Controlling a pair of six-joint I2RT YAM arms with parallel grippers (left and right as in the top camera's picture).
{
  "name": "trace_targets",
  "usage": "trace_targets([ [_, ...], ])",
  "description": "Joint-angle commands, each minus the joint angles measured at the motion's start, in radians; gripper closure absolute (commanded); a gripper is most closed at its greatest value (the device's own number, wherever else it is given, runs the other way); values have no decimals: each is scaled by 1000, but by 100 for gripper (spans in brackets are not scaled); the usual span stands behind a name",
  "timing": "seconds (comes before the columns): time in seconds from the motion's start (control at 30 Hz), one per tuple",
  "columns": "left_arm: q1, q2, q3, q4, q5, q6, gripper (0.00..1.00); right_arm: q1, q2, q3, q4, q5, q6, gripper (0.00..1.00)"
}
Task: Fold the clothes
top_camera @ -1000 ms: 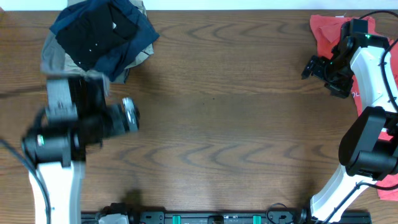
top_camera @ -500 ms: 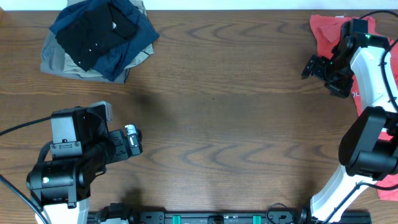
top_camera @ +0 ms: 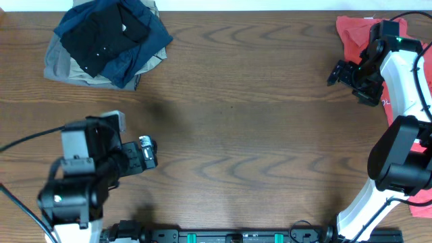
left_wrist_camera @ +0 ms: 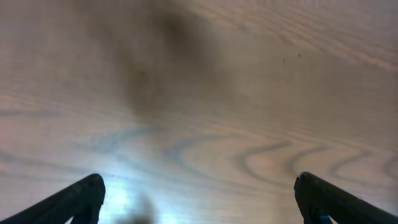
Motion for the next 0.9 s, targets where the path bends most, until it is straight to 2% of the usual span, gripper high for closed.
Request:
trace_targets([
  [0.0,-16,-105,-137,105,0,6,2,-1,8,14,-1,10,-8,1],
  [0.2,-15,-389,-523,515,0,5,2,-1,8,14,-1,10,-8,1],
  [0.33,-15,-538,-692,639,0,6,2,-1,8,14,-1,10,-8,1],
  [0.5,-16,-618,-814,820,0,6,2,-1,8,14,-1,10,-8,1],
  [0.63,-15,-694,-896,904,-35,5,2,-1,8,14,-1,10,-8,1],
  [0.87,-15,-791,-940,940,-115,6,2,-1,8,14,-1,10,-8,1],
])
